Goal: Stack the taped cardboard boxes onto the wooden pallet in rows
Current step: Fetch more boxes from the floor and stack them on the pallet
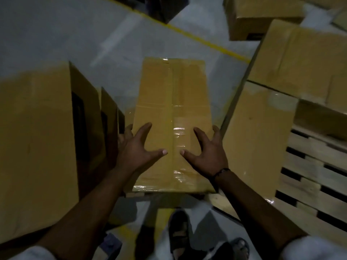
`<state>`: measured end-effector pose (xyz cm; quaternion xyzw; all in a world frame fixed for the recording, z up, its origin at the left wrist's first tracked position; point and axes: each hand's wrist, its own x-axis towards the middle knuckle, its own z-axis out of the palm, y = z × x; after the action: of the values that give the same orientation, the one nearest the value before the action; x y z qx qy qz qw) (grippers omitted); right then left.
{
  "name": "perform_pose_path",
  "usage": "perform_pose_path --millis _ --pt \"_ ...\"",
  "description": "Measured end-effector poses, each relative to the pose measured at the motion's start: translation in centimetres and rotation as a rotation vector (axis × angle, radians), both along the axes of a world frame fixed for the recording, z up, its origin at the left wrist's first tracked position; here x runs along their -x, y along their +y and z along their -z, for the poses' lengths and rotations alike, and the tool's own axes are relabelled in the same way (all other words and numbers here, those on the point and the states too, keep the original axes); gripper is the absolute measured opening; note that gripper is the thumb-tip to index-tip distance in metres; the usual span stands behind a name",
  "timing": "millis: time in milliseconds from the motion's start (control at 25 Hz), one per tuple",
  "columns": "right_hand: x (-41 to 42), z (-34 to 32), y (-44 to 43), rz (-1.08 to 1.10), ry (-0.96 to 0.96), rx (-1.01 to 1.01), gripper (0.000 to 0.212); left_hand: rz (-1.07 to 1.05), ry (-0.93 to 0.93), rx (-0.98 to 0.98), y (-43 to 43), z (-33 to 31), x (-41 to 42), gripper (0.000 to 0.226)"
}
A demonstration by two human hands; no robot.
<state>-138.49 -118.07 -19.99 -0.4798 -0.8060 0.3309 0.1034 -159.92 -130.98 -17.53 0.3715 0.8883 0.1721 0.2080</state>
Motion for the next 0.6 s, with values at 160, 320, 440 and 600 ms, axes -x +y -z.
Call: perform_pose_path --millis 160,320,440,600 --pt "-3.9 -5.2 3.4 0.103 0.015 -0.078 0.091 0.091 -0.028 -0.082 5.6 -4.6 -3.1 0.113" --pt "-10.7 -8.8 6.5 0.225 -0.042 -0.200 0.087 0.231 -0.015 -0.123 12.0 -7.9 -9.0 0.113" --pt "-17.5 -8.9 8.2 0.280 -0.134 -0.321 0.083 0.365 0.007 -0.134 16.1 -8.2 -15.3 0.115" --pt "-28.3 -7.2 9.7 0.382 -0.210 -0.307 0.082 0.484 -0.032 -0.138 20.1 -6.1 -25.9 0.114"
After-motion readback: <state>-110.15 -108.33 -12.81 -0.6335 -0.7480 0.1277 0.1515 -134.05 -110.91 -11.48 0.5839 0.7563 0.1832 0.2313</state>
